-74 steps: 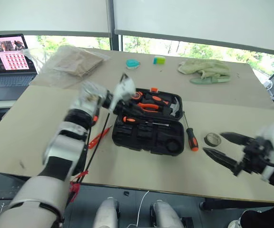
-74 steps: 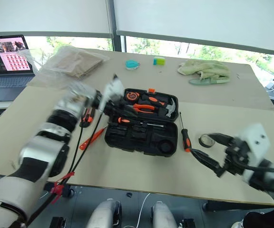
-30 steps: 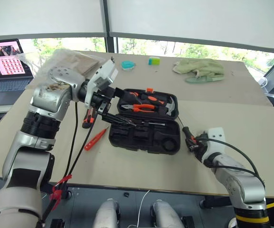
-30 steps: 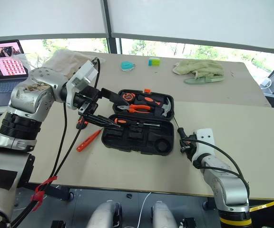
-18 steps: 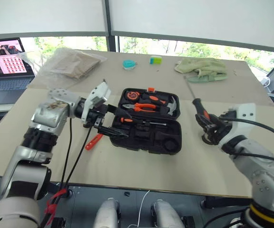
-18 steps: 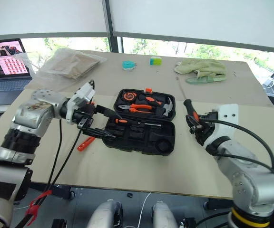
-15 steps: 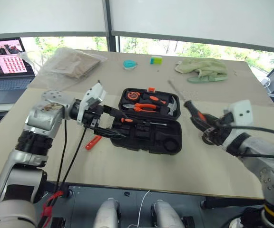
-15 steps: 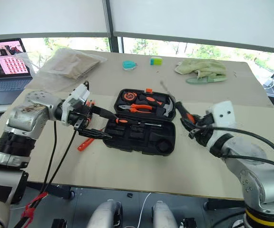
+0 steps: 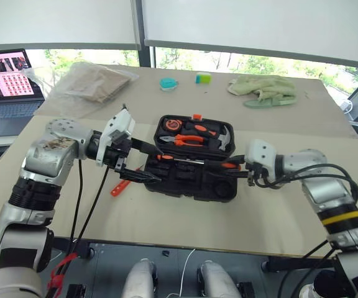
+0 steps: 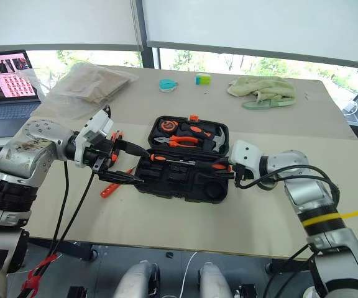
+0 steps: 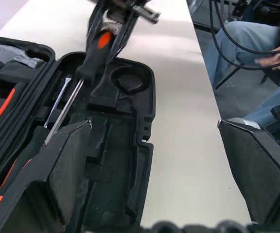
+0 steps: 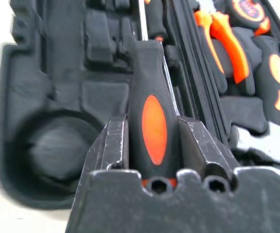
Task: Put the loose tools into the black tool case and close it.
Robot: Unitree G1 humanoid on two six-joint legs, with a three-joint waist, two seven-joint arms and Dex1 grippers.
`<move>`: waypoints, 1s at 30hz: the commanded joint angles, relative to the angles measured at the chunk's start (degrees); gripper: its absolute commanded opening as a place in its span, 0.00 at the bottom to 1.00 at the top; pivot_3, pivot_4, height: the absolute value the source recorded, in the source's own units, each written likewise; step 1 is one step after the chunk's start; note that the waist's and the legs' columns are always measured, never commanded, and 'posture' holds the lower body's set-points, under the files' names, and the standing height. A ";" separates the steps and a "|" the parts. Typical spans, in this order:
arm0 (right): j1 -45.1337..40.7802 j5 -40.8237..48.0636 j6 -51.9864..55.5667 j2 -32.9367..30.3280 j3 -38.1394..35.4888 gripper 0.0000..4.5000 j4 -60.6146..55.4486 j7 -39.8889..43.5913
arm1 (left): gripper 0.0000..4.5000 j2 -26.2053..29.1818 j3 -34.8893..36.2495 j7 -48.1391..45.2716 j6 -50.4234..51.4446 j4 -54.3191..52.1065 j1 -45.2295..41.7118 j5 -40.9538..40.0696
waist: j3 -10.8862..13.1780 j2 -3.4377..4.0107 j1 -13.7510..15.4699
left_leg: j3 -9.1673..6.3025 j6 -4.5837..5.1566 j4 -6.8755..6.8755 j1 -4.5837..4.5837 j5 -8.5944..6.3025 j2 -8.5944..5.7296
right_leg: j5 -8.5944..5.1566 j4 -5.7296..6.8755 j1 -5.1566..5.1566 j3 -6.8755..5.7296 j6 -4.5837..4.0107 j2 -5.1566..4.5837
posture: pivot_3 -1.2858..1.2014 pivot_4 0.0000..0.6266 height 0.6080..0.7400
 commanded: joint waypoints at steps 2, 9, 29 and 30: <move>-3.57 -2.36 -4.77 1.69 0.05 0.23 4.77 1.34 | 1.00 0.10 1.82 0.95 0.27 -2.09 -0.59 -1.26 | 0.00 0.00 -0.03 | 0.01 0.00 0.00 0.00 0.00 0.00 | 0.00 0.00 -0.01 0.00 0.00 0.00 | 0.52 0.24 1.00; -4.13 -3.60 -0.93 2.80 -0.70 0.51 6.25 1.13 | 1.00 -0.28 1.64 1.47 0.29 -1.92 -1.20 -1.26 | 0.00 0.01 -0.05 | 0.01 0.00 0.00 0.01 0.00 0.01 | 0.01 0.03 0.00 0.00 -0.01 0.00 | 0.52 0.24 1.00; -2.31 1.54 19.13 10.98 -2.90 0.12 -3.96 -5.32 | 1.00 -2.32 0.32 0.95 -2.49 1.67 -3.04 0.72 | 0.01 0.01 -0.06 | 0.03 -0.01 -0.01 0.01 0.00 0.02 | 0.02 0.06 -0.01 -0.01 -0.03 0.01 | 0.52 0.24 1.00; -2.33 1.43 19.40 11.15 -2.76 0.05 -3.91 -5.44 | 1.00 -2.34 0.27 0.92 -2.61 1.81 -3.11 0.78 | 0.01 0.01 -0.09 | 0.03 -0.01 -0.01 0.01 0.00 0.02 | 0.02 0.06 -0.02 0.00 -0.03 0.01 | 0.52 0.24 1.00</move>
